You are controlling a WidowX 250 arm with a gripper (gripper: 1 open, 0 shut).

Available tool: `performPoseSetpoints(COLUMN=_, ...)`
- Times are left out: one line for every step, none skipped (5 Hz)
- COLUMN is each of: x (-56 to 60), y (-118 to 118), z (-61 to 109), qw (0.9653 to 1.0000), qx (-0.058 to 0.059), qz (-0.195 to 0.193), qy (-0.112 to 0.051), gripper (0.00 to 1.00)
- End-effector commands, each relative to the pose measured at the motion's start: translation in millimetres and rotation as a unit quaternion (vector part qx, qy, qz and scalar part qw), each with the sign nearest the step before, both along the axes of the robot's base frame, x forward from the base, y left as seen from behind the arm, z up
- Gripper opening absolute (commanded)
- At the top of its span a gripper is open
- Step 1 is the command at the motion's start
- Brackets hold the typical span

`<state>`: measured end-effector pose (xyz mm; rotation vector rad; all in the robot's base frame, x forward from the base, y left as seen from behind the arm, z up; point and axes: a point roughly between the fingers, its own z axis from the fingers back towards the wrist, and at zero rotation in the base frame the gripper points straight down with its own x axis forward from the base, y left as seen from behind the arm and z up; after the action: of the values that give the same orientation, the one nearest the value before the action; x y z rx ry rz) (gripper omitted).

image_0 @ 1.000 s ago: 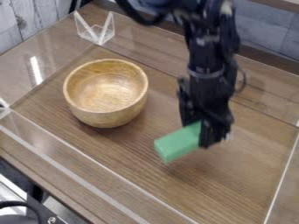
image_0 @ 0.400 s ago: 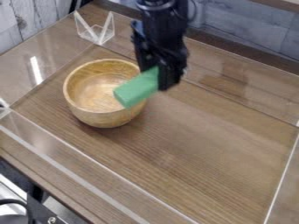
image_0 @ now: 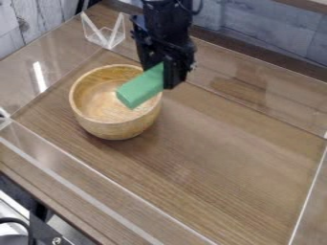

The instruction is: Put green object into wooden bowl

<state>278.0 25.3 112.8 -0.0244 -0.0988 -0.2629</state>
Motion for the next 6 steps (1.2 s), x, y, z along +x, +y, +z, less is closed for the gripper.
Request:
performPoseSetpoints(x=11.5, y=4.9, z=16.9, qw=0.9987, qx=0.008, qz=0.044, qy=-0.025, gripper=0.0)
performPoseSetpoints(x=12.6, y=4.0, z=22.1, qw=0.9964, qx=0.011, qz=0.079, qy=-0.027, gripper=0.0)
performPoseSetpoints(x=9.8, y=0.9, z=20.8, qw=0.9955, qx=0.014, qz=0.089, qy=-0.03, gripper=0.0)
performPoseSetpoints(x=6.8, y=-3.9, z=21.5, qw=0.9949, qx=0.014, qz=0.095, qy=-0.032, gripper=0.0)
performPoseSetpoints(x=10.6, y=2.8, z=17.2, qw=0.9962, qx=0.014, qz=0.079, qy=-0.034, gripper=0.0)
performPoseSetpoints(x=13.9, y=10.0, z=12.4, qw=0.9973, qx=0.015, qz=0.062, qy=-0.036, gripper=0.0)
